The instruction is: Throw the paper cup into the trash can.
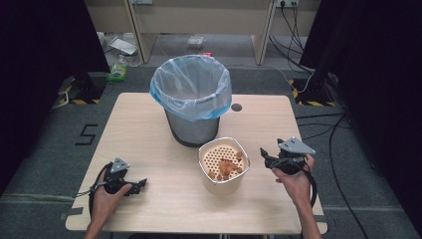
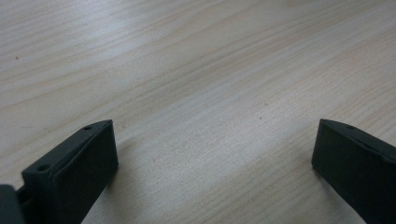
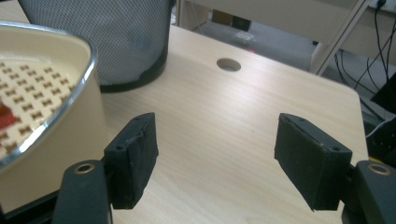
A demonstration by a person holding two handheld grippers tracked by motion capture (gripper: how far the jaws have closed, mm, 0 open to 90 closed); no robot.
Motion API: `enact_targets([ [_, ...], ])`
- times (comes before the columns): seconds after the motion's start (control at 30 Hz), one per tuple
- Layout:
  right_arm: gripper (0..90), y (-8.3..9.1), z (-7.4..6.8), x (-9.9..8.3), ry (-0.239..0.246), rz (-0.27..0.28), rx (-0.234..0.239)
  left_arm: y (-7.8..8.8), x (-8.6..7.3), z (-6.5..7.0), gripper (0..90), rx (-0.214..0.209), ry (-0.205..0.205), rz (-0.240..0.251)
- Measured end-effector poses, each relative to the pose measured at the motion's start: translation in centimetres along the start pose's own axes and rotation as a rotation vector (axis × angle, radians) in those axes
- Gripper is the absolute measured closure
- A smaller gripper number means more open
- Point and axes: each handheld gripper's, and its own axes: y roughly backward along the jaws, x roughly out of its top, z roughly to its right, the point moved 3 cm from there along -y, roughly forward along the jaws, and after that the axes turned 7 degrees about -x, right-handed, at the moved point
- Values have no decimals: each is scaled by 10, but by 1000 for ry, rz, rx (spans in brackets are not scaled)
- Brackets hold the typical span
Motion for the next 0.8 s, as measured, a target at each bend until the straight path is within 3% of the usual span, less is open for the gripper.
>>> enact_targets([
  [0.33,279,-8,-7,-43,-12,-107,9,0,0,0,0,0,-2,-2],
  [0.57,272,-8,-18,-61,-20,-159,41,0,0,0,0,0,-2,-2],
  [0.8,271,-7,-19,-81,-25,-204,47,0,0,0,0,1,-2,-2],
])
